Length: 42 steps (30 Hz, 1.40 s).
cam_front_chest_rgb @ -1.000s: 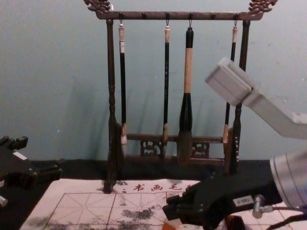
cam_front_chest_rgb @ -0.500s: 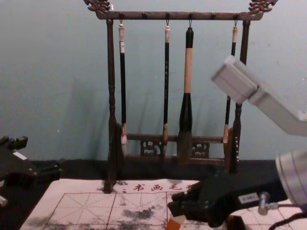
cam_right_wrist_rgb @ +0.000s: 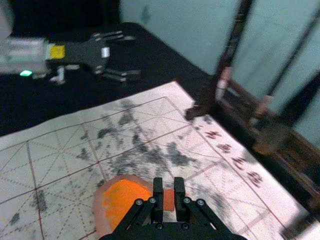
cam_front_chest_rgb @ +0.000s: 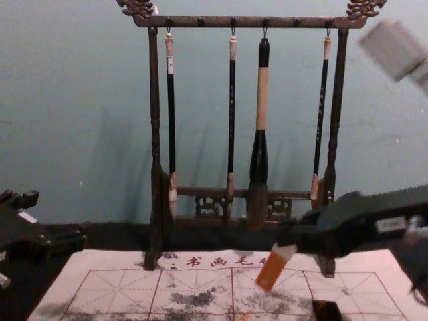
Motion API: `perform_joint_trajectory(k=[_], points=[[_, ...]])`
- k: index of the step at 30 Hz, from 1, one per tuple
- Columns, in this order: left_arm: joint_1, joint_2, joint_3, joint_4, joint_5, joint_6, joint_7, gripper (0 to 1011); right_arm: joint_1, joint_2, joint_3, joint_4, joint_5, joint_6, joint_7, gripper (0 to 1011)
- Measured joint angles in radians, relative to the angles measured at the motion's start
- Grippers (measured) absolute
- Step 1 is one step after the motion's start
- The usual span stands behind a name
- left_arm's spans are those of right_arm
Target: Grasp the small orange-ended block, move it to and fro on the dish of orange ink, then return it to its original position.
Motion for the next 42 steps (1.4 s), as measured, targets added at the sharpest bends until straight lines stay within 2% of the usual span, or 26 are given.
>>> perform_joint_trajectory(k=[6, 13, 28, 42], points=[[0.0, 0.0, 0.0, 0.0, 0.0, 0.0, 0.0, 1001, -0.05, 0.035, 0.067, -0.062, 0.069, 0.057, -0.06, 132], [0.0, 0.0, 0.0, 0.0, 0.0, 0.0, 0.0, 1001, -0.1, 0.063, 0.12, -0.106, 0.127, 0.105, -0.131, 132], [0.0, 0.0, 0.0, 0.0, 0.0, 0.0, 0.0, 1001, -0.17, 0.089, 0.156, -0.155, 0.212, 0.173, -0.229, 132], [0.0, 0.0, 0.0, 0.0, 0.0, 0.0, 0.0, 1001, -0.186, 0.087, 0.152, -0.168, 0.257, 0.202, -0.285, 132]])
